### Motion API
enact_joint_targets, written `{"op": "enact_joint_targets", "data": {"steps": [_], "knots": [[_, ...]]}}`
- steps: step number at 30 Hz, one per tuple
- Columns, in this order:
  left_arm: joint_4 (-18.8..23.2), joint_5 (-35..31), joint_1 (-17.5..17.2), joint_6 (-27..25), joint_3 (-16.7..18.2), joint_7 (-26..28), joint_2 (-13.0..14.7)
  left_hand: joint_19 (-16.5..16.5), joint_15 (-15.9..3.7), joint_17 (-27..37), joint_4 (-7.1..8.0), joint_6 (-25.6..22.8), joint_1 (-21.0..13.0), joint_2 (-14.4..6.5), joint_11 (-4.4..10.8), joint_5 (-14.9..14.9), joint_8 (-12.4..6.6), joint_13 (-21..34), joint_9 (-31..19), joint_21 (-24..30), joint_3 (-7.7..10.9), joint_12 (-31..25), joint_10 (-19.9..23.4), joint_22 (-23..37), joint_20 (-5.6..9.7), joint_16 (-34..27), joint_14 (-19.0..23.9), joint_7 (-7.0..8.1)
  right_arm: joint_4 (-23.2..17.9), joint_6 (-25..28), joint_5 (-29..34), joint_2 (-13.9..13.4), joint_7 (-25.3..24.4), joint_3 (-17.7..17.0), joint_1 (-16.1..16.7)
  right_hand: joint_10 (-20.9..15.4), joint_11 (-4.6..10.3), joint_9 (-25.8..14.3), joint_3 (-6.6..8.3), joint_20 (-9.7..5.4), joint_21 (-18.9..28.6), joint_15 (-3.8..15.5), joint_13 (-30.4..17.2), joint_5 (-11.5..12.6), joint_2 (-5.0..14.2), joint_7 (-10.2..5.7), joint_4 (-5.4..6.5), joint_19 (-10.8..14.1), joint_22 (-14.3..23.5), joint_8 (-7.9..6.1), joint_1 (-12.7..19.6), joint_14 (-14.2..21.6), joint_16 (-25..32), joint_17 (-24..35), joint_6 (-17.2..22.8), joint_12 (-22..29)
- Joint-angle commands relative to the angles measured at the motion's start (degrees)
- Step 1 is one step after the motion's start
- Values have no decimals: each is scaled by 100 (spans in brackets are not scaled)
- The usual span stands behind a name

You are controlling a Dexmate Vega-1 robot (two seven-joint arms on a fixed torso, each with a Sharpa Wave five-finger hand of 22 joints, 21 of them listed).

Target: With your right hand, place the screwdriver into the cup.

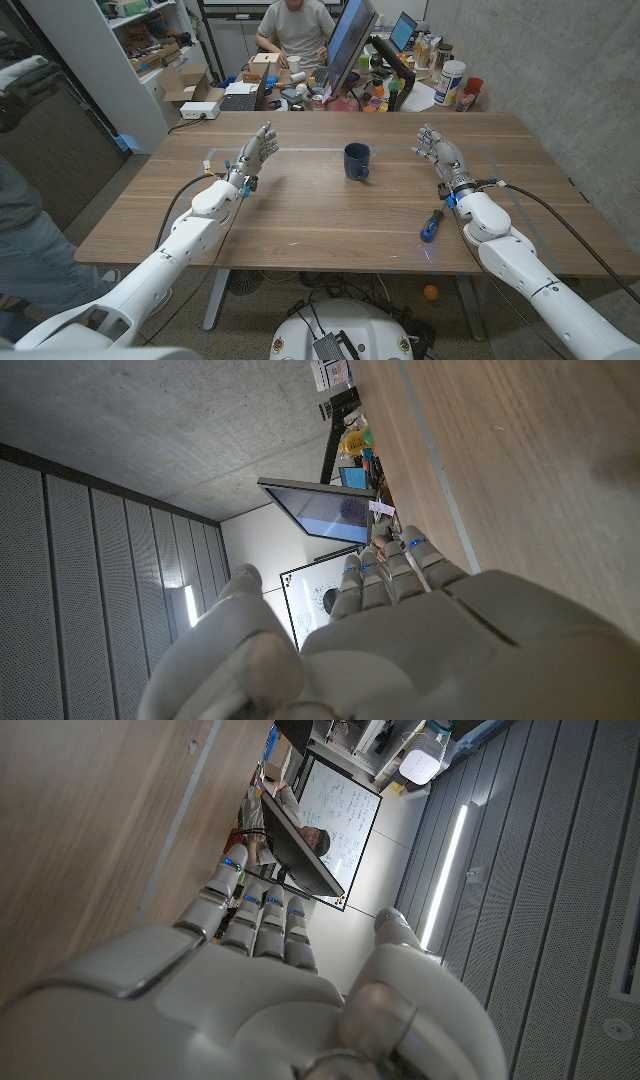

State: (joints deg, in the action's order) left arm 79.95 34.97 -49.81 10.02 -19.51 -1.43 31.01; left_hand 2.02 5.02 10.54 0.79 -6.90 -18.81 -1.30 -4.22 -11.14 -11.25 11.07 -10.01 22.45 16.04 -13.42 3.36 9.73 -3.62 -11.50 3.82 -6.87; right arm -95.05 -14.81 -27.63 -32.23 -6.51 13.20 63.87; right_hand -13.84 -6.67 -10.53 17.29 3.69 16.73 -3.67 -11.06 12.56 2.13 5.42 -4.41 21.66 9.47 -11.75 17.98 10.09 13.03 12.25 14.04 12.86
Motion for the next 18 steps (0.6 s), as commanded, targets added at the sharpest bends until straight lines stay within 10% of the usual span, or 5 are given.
{"op": "enact_joint_targets", "data": {"steps": [1,18], "knots": [[-13,-17,139,-133,-21,-130,87,24,53,17,-29,-54,-30,-43,-8,-15,-19,29,-32,-10,36,-13,56,24,-59,-17,22,12,-716,13,256,-259,-349,-56,580,-89,11,-34,14,-17,-25,-13,-19,-6,4,-25,-55,59,30,-47,81,65,57,11,56,42],[-69,-7,218,-125,-1,-237,142,15,52,16,-54,-72,-56,-77,3,-4,-10,31,-34,-60,55,1,61,26,-71,-8,28,7,-1486,-175,737,-734,-667,-328,1426,-230,69,-40,40,-15,-49,66,-26,-17,24,-150,-133,200,32,-73,167,219,86,-7,194,54]]}}
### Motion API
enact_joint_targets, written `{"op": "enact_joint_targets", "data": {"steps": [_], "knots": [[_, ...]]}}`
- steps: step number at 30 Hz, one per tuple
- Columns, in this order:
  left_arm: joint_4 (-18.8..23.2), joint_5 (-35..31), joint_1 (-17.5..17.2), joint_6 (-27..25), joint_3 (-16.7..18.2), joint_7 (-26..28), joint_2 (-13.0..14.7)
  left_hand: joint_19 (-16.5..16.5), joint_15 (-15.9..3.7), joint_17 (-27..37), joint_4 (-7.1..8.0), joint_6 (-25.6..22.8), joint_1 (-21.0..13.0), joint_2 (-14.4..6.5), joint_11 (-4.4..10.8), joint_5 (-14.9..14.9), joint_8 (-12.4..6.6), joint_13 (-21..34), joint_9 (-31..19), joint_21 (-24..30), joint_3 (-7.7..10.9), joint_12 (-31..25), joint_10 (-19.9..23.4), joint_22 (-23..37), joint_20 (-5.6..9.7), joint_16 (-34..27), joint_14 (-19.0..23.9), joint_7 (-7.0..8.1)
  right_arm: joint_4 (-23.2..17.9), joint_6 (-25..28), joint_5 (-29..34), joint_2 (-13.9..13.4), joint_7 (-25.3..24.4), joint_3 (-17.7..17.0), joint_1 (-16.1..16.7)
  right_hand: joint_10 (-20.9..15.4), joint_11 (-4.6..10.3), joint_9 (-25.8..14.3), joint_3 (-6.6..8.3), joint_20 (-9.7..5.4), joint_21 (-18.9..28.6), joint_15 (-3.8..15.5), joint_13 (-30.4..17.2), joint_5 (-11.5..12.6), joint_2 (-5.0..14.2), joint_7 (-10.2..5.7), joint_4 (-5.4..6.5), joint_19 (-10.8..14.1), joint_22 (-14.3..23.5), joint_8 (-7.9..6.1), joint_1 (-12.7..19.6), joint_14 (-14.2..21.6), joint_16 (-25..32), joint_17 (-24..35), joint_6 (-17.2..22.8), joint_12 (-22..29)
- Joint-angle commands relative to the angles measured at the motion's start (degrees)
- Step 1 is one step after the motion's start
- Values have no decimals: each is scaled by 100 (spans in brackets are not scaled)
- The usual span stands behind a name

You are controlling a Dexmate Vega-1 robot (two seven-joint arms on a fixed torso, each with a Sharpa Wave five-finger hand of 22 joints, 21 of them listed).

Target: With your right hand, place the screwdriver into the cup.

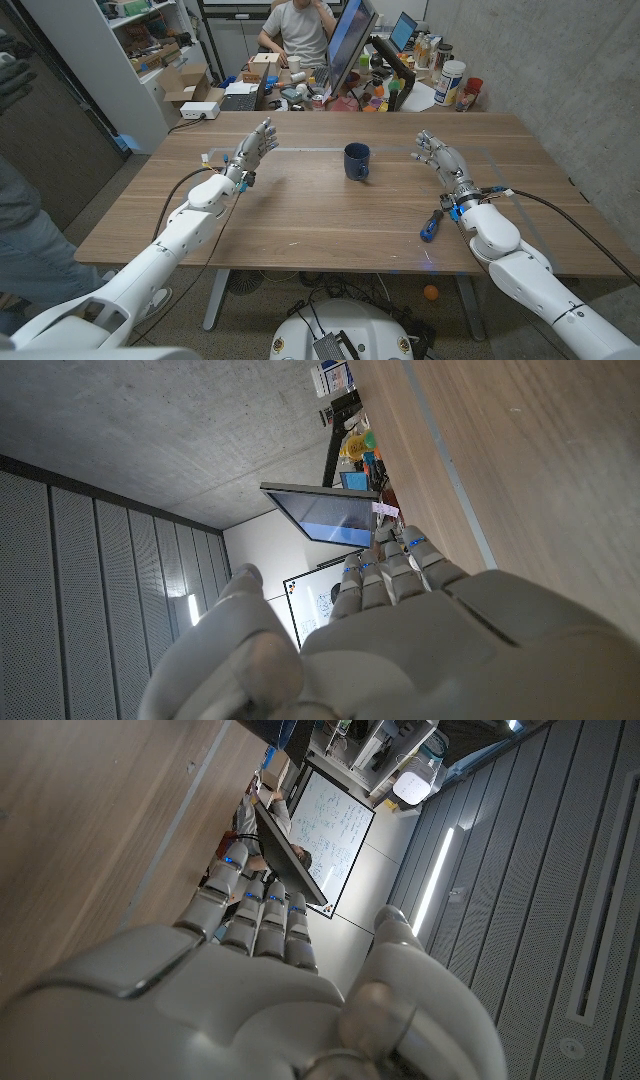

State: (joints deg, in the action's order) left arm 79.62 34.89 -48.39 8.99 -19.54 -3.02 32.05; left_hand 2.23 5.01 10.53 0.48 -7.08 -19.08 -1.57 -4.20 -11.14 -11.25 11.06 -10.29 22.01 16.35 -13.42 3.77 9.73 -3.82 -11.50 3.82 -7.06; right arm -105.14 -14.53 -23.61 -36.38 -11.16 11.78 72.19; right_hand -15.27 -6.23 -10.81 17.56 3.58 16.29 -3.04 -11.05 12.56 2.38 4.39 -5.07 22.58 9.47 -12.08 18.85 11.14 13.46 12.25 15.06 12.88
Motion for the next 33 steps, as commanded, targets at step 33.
{"op": "enact_joint_targets", "data": {"steps": [33], "knots": [[1734,-347,-481,-1142,45,1108,495,7,54,17,-57,-74,-44,-77,0,17,3,34,-8,-86,35,18,36,29,-79,0,43,27,685,-1806,1654,-1387,630,-176,155,-745,337,-50,137,-147,-59,313,-73,65,-98,-565,-323,744,30,-116,366,724,118,-49,575,154]]}}
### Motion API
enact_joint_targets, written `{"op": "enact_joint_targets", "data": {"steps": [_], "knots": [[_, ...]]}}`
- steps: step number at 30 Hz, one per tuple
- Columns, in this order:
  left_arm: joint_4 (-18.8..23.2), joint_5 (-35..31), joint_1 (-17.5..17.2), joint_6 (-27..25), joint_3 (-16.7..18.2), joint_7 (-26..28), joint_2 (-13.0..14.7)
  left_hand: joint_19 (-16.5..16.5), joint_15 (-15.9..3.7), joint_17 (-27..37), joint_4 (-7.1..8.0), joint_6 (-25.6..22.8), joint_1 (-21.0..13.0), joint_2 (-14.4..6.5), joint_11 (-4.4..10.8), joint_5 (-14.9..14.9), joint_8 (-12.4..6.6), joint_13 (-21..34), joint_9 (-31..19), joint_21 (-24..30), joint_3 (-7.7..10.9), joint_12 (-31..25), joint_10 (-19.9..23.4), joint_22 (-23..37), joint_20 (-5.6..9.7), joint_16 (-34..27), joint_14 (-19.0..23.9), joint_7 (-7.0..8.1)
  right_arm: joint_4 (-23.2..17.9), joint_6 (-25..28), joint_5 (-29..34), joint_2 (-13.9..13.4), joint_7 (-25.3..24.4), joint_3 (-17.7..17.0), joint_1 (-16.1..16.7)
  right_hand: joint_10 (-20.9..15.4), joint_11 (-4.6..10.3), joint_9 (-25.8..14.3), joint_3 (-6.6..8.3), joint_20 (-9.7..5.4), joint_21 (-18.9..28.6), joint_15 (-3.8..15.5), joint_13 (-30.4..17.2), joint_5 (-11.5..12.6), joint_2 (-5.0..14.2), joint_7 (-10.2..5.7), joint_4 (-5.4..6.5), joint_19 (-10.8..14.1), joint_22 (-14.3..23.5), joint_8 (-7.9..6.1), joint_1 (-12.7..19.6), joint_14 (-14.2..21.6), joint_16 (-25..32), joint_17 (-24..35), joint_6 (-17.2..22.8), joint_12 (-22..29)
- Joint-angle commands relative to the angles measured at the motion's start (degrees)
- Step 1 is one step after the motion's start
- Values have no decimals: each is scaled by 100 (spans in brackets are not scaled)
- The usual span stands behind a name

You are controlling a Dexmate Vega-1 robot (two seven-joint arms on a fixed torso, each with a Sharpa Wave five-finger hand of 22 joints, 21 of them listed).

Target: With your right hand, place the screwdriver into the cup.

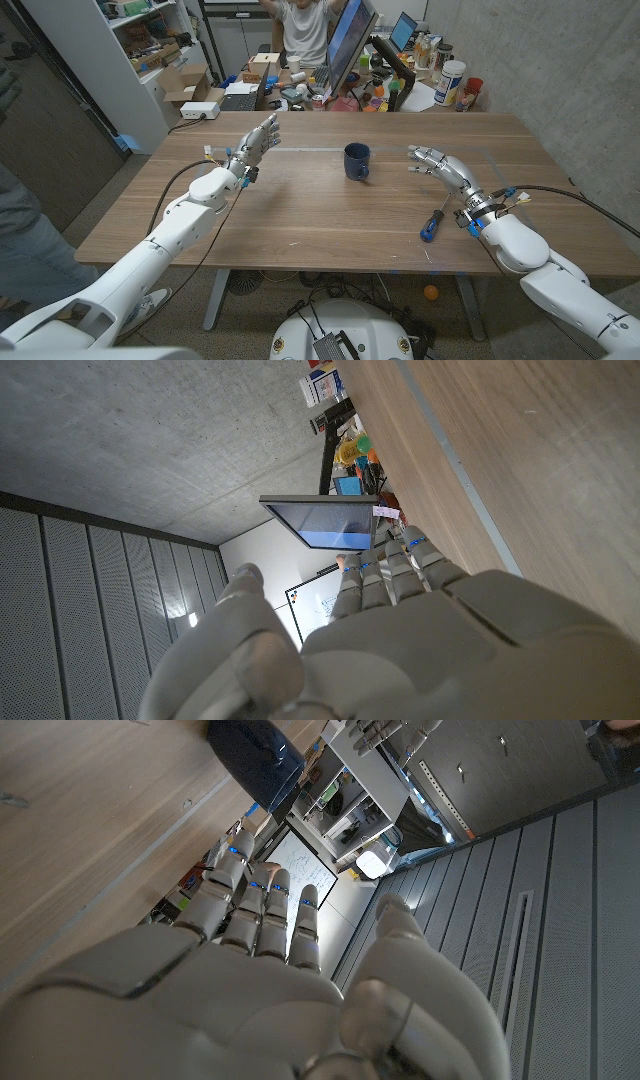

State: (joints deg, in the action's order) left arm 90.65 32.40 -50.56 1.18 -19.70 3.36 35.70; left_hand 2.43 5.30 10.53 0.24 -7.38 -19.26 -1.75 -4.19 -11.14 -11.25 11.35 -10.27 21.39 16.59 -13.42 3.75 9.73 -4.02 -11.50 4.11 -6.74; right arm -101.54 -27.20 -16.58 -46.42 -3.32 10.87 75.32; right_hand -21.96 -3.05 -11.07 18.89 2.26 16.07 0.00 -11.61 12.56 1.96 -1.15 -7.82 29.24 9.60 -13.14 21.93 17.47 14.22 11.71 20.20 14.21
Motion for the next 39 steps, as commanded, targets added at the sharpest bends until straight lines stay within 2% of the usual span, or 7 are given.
{"op": "enact_joint_targets", "data": {"steps": [1,15,25,34,35,36,39], "knots": [[660,-103,-275,-382,63,495,134,-13,28,17,-35,-42,-26,-60,-4,18,4,5,-10,-28,12,19,39,30,-60,0,16,-4,334,-563,1080,-402,-236,-106,-148,-79,20,-24,10,-28,-36,18,-18,72,-56,-21,-54,104,17,-10,69,110,44,4,67,17],[1009,-133,-295,-763,70,706,247,-11,25,18,-48,-50,-27,-68,1,25,9,7,-11,-61,14,25,50,31,-70,4,22,-9,663,-1273,2633,-484,-1458,-418,113,-317,106,-33,35,-226,-44,251,-38,216,-214,-169,-102,512,6,-10,146,447,94,6,206,33],[1180,-167,-262,-996,54,855,275,-7,20,18,-57,-58,-28,-77,-7,29,11,7,-12,-84,16,31,53,32,-82,7,24,-7,562,-1344,3179,-1076,-1458,-642,448,-349,121,-42,15,-312,-54,332,-50,311,-281,-271,-65,715,-1,45,92,579,112,17,111,8],[1237,-194,-198,-1118,-44,927,191,-4,26,19,-64,-58,-30,-87,-12,32,15,8,-12,-103,19,36,54,33,-91,8,27,-12,688,-1486,4663,-1351,-1940,-492,111,-253,157,-53,76,-337,-154,360,-62,415,-229,-386,-54,693,-5,132,127,497,45,28,-126,-64],[1248,-205,-196,-1133,-55,948,182,-2,28,19,-65,-58,-30,-88,-13,33,15,8,-12,-106,20,37,54,33,-92,9,25,-14,705,-1487,4808,-1379,-2010,-465,70,-225,235,-55,108,-341,-176,376,-65,438,-199,-395,-61,692,-5,134,161,475,28,30,-144,-83],[1255,-207,-197,-1141,-61,963,171,-2,29,19,-66,-57,-31,-89,-11,33,16,8,-12,-109,20,36,57,34,-93,9,26,-15,719,-1476,4978,-1411,-2097,-444,35,-223,203,-56,124,-344,-189,375,-66,450,-185,-422,-63,689,-5,131,176,478,24,31,-143,-87],[1296,-228,-197,-1195,-81,1017,157,-4,30,19,-68,-57,-31,-92,-11,34,17,9,-12,-116,21,38,55,34,-94,10,26,-12,795,-1450,5295,-1475,-2352,-372,-42,-203,253,-59,148,-363,-215,408,-70,476,-163,-468,-62,688,-5,136,193,449,3,35,-172,-102]]}}
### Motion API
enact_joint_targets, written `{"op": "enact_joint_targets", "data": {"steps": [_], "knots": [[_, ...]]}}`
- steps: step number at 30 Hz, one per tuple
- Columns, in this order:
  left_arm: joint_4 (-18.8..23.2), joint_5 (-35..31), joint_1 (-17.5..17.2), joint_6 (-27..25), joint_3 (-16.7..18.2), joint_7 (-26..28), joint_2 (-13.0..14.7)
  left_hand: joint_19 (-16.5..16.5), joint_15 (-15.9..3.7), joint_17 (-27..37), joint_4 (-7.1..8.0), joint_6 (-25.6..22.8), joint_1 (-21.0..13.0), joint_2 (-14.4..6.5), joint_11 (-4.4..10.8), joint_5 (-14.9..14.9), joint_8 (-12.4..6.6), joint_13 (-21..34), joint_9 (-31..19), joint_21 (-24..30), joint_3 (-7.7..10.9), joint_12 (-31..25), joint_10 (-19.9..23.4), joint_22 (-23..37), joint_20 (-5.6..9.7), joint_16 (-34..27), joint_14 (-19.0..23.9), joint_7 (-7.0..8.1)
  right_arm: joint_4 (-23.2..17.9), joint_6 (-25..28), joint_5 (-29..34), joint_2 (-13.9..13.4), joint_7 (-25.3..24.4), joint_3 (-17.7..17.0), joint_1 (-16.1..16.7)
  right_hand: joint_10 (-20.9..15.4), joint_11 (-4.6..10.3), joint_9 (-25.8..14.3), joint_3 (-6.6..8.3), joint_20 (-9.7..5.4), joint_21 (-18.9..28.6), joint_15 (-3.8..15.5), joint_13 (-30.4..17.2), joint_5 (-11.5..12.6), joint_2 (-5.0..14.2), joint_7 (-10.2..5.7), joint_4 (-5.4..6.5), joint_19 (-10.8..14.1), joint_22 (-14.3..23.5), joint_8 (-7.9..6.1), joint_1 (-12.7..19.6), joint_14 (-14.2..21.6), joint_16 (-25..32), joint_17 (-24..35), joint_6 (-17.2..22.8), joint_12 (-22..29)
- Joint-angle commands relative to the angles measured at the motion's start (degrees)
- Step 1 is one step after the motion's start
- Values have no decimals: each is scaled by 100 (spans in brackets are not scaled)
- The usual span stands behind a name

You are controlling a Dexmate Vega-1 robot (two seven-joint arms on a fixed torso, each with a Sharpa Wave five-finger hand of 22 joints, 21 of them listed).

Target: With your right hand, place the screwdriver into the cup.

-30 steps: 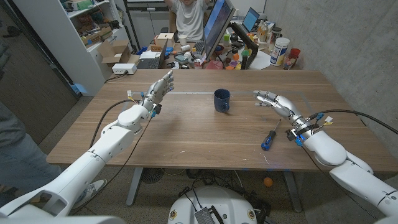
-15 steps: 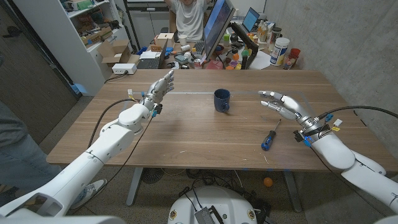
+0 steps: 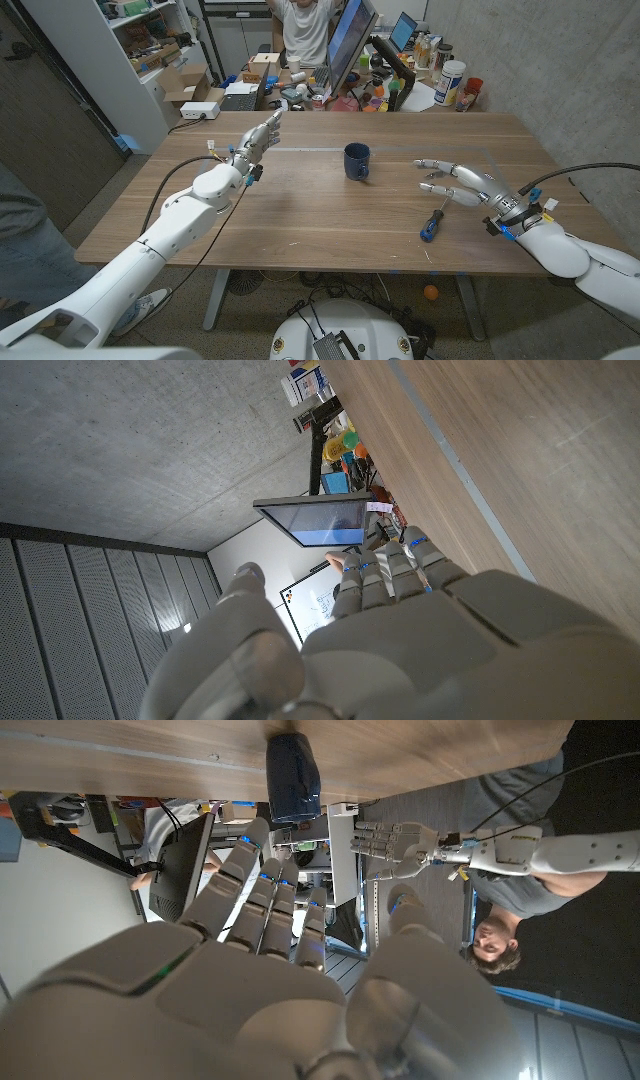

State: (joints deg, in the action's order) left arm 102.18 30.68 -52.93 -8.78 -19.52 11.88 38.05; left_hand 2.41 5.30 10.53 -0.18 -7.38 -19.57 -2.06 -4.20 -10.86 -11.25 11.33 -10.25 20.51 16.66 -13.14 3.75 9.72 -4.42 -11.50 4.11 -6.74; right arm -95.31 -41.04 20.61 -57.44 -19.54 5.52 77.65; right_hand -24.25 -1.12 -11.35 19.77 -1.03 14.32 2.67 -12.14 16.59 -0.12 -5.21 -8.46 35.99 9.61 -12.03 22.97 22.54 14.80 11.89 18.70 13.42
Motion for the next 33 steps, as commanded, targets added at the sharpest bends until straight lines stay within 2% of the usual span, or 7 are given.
{"op": "enact_joint_targets", "data": {"steps": [1,2,7,10,20,27,33], "knots": [[144,-56,41,-203,-100,167,-77,-4,31,19,-27,-57,0,-62,-10,7,17,10,-14,-29,13,11,55,34,-54,10,27,-9,171,-54,1577,-396,-760,187,-282,47,62,-32,65,-38,-46,148,-18,79,47,-81,3,15,-7,27,90,-65,-59,18,-30,-33],[177,-70,41,-233,-110,195,-79,-3,30,19,-28,-58,-1,-63,-6,7,17,10,-14,-31,14,11,57,34,-57,11,27,-12,188,27,1831,-440,-905,183,-290,59,67,-33,68,-48,-55,148,-19,86,47,-96,4,8,-7,29,91,-78,-67,19,-39,-39],[261,-102,44,-322,-124,277,-86,-1,29,20,-31,-63,0,-66,3,8,17,11,-14,-38,14,13,57,35,-60,11,27,-13,225,195,2250,-696,-1194,283,-352,170,117,-37,85,-90,-110,182,-26,124,36,-164,5,-20,-7,51,94,-133,-105,27,-130,-90],[282,-107,55,-358,-138,306,-107,0,27,20,-33,-65,0,-68,8,9,17,11,-14,-45,15,15,57,35,-59,14,23,-8,259,240,2291,-901,-1220,333,-387,223,139,-40,102,-103,-137,207,-31,152,31,-205,0,-13,-8,70,107,-184,-136,32,-213,-113],[277,-190,148,-421,-236,358,-193,7,26,20,-40,-75,3,-74,0,12,17,12,-14,-66,15,19,62,36,-60,15,26,-13,384,263,2315,-1507,-1210,503,-488,327,165,-48,174,-128,-186,199,-41,201,69,-198,-19,-2,-10,79,178,-219,-171,40,-320,-150],[310,-243,214,-516,-265,423,-226,9,29,21,-44,-74,5,-77,6,13,19,12,-14,-79,14,20,66,36,-62,16,29,-11,514,193,2446,-1726,-1254,789,-654,394,157,-51,241,-123,-227,180,-47,224,81,-216,-63,-17,-12,74,275,-254,-201,40,-372,-169],[292,-259,261,-577,-294,448,-271,11,30,21,-47,-76,8,-80,4,15,21,12,-15,-91,14,24,64,37,-68,18,26,-20,601,138,2512,-1787,-1195,1082,-829,442,172,-52,292,-76,-278,176,-53,251,-32,-264,-155,-50,-15,52,431,-290,-240,29,-397,-175]]}}
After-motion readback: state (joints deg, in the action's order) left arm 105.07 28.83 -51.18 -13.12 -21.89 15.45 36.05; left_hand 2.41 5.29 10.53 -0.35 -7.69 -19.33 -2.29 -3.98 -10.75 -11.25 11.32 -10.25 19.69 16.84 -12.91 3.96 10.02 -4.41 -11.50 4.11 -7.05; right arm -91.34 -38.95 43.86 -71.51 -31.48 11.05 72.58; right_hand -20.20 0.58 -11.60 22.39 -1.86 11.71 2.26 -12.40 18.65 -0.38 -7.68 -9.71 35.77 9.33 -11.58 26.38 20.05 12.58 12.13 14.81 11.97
